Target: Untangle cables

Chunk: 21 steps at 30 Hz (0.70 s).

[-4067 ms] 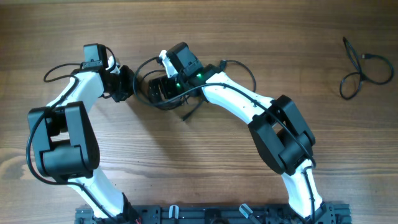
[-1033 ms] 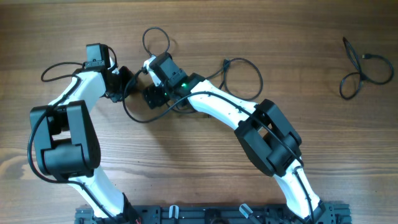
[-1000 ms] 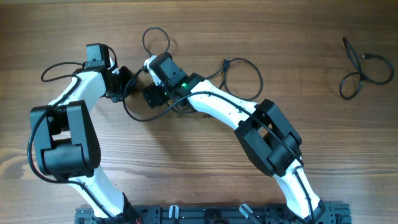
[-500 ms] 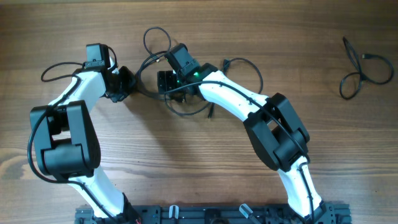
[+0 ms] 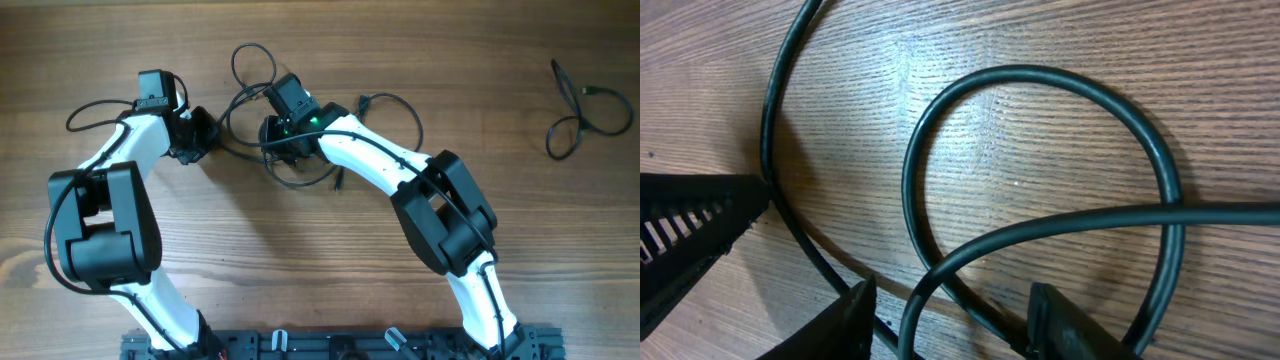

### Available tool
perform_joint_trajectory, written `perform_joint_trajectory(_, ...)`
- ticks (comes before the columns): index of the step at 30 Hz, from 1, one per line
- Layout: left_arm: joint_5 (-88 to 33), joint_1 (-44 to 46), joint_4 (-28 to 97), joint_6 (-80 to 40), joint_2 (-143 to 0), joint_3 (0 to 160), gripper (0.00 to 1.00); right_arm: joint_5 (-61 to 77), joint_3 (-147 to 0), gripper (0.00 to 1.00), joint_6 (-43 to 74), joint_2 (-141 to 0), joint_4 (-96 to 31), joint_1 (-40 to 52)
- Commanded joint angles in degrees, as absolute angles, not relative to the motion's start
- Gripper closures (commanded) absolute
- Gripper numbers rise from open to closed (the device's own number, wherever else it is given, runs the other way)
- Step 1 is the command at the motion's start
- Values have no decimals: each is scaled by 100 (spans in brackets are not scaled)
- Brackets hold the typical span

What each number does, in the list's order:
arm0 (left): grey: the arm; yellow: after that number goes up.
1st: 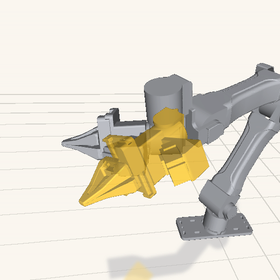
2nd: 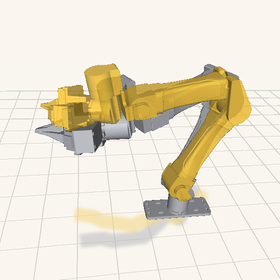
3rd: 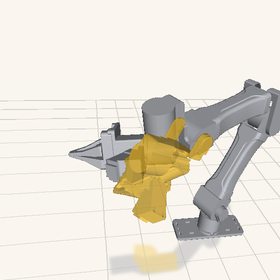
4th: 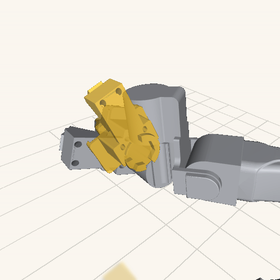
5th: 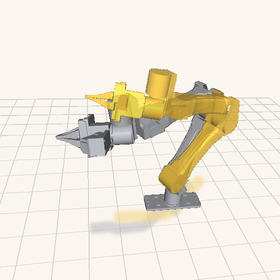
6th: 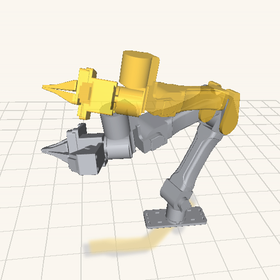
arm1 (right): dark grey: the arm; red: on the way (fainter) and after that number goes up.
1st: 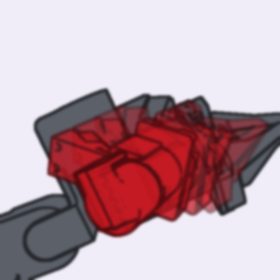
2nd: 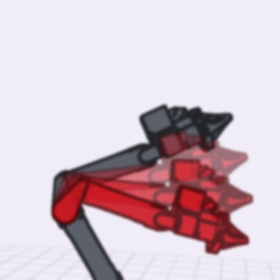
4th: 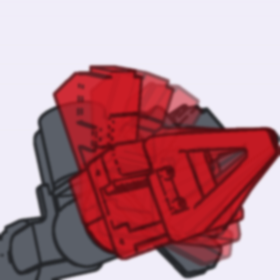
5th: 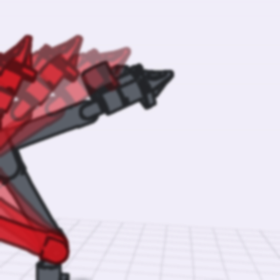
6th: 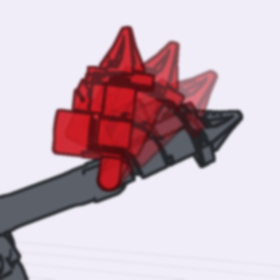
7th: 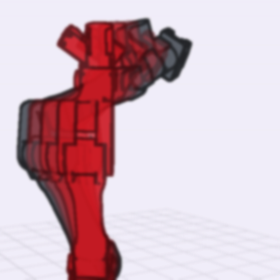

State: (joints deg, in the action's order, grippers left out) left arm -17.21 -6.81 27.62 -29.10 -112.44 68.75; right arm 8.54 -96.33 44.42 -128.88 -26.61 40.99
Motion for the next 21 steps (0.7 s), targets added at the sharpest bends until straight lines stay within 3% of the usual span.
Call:
perform_joint_trajectory(1, -1673, -659, 2742, -2947, -11218, 6934, 88, 906, -9603, 52, 4539, -12680, -2668, 4128)
perform_joint_trajectory(21, -1673, -659, 2742, -2947, -11218, 6934, 86, 987, -9598, 54, 4665, -12717, -2659, 4403)
